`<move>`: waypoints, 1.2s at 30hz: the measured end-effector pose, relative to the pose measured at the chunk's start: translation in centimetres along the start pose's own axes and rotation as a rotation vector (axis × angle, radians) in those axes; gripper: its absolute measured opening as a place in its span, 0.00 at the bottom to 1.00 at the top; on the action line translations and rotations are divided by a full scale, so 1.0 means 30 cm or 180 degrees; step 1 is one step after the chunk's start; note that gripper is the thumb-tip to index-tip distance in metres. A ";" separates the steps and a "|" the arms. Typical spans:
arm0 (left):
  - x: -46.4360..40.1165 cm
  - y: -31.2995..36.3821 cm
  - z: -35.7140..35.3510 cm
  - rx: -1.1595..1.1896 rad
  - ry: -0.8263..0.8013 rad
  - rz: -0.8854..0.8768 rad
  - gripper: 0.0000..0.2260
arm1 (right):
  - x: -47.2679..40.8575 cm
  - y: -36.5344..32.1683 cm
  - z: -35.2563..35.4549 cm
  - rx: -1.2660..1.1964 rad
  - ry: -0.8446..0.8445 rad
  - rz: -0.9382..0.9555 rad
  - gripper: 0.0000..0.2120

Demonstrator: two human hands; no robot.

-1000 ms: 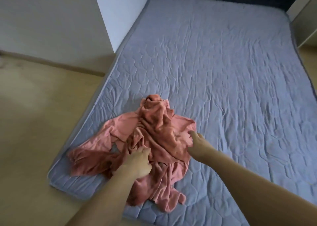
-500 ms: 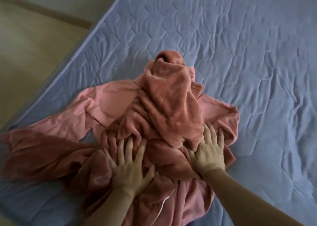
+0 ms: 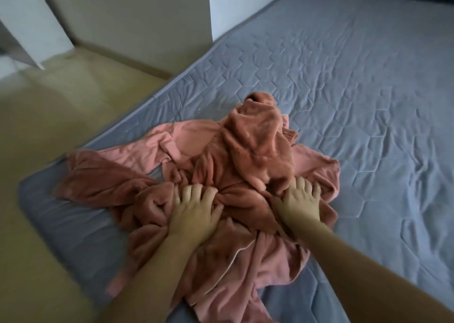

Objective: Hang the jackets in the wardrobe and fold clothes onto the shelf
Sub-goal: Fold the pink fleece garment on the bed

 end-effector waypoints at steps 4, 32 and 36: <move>0.003 0.028 0.229 0.0599 -0.0111 0.0474 0.09 | 0.000 -0.012 0.267 -0.1754 -0.0007 -0.0152 0.17; -0.105 0.660 0.764 0.1833 -0.1156 -0.0450 0.45 | 0.177 0.536 1.126 -0.4758 -0.1550 -0.1250 0.12; -0.081 0.781 0.802 0.2518 -0.0025 -0.0557 0.34 | 0.151 0.413 1.178 -0.5098 -0.1533 -0.1003 0.16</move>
Point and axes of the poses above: each hand's wrist, its own x-axis away from the middle knuckle, its own z-axis out of the back of the hand, y = z × x, the point moved 2 cm from there along -x, towards the middle knuckle, and after that the axes turned 3 degrees about y, right-handed, at the moved point
